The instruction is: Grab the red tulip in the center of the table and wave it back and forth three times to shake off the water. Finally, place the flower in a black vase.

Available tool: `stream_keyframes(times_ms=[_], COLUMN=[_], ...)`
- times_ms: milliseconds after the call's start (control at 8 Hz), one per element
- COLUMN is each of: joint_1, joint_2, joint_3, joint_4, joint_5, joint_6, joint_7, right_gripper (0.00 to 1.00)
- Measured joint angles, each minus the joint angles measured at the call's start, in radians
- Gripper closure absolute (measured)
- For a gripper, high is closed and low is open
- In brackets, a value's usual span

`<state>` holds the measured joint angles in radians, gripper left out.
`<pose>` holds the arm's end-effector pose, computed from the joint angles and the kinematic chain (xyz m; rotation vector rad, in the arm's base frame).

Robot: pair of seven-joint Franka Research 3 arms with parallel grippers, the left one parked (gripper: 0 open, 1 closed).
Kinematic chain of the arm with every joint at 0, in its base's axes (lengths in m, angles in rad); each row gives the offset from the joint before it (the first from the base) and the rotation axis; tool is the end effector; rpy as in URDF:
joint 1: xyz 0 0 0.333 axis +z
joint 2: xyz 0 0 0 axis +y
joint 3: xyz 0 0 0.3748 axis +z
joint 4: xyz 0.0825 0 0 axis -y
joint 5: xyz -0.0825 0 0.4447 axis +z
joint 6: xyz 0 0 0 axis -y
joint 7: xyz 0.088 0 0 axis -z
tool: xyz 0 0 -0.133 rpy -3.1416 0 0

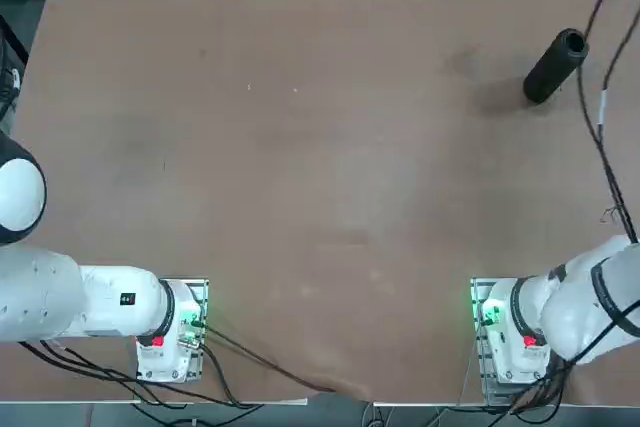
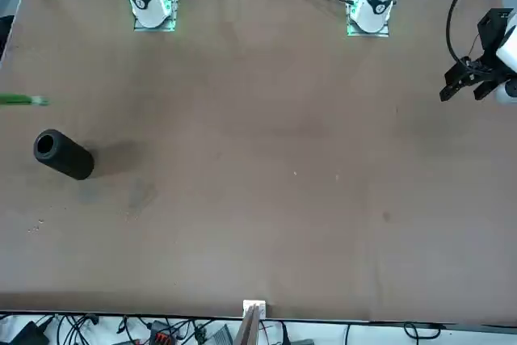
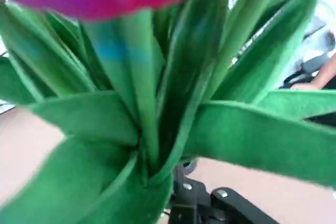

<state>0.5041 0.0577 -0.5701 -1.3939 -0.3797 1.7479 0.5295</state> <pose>0.6506 -0.0724 0.7510 2.6430 -0.7893 0.5478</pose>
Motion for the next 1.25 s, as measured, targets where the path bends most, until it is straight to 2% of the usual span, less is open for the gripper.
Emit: stream_keyframes(times_ms=[125,375,625,1250], joint_1=[-0.074,-0.155,-0.181,-0.198], joint_2=[0.002,0.016,0.033,0.036], joint_3=[-0.006,-0.006,-0.006,-0.005], joint_4=[-0.030,-0.157,-0.246,-0.427], joint_5=[0.022,0.034,0.034,0.026], joint_6=[0.080,0.267,0.351,0.495], joint_7=[-0.068,-0.081,-0.053,0.202], right_gripper=[0.89,0.89,0.89,0.89])
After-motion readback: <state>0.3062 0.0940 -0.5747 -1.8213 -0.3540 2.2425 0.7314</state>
